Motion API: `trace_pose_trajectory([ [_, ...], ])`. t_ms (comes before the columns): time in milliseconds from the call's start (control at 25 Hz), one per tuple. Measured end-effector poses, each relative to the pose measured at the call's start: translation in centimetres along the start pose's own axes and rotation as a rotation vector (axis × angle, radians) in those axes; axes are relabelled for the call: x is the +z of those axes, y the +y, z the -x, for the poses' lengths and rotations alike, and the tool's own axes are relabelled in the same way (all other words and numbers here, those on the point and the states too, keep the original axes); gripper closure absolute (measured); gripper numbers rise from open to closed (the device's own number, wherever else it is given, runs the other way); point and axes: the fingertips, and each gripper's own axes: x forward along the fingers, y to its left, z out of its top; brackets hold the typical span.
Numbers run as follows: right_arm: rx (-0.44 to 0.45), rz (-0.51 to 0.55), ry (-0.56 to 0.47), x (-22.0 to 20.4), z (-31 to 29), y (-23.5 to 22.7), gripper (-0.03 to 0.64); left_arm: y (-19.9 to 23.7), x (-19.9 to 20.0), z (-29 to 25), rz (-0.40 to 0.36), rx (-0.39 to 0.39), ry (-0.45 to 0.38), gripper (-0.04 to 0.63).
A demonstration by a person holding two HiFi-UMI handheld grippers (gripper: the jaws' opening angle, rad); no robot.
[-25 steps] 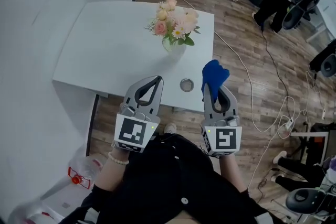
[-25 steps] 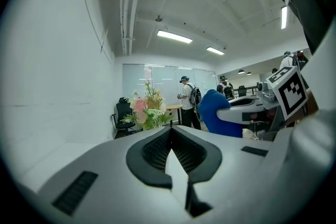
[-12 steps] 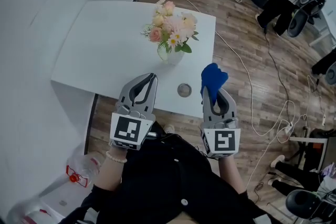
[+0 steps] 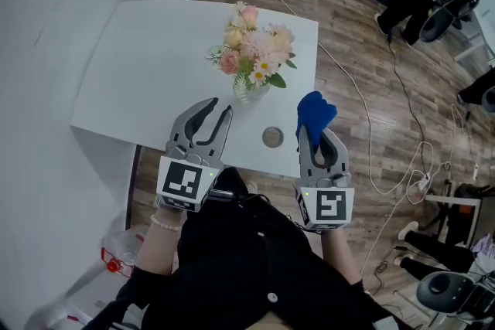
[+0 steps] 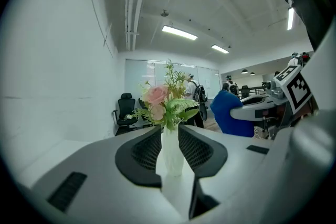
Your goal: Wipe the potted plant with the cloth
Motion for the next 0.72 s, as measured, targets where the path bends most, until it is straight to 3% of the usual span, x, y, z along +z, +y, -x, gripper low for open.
trace_pose_trajectory([
  [720, -0.077, -0.045, 0.098, -1.4, -4.6, -0.1, 0.540, 1.0, -3.6, -5.6, -0.012, -0.245, 0.019, 0.305],
])
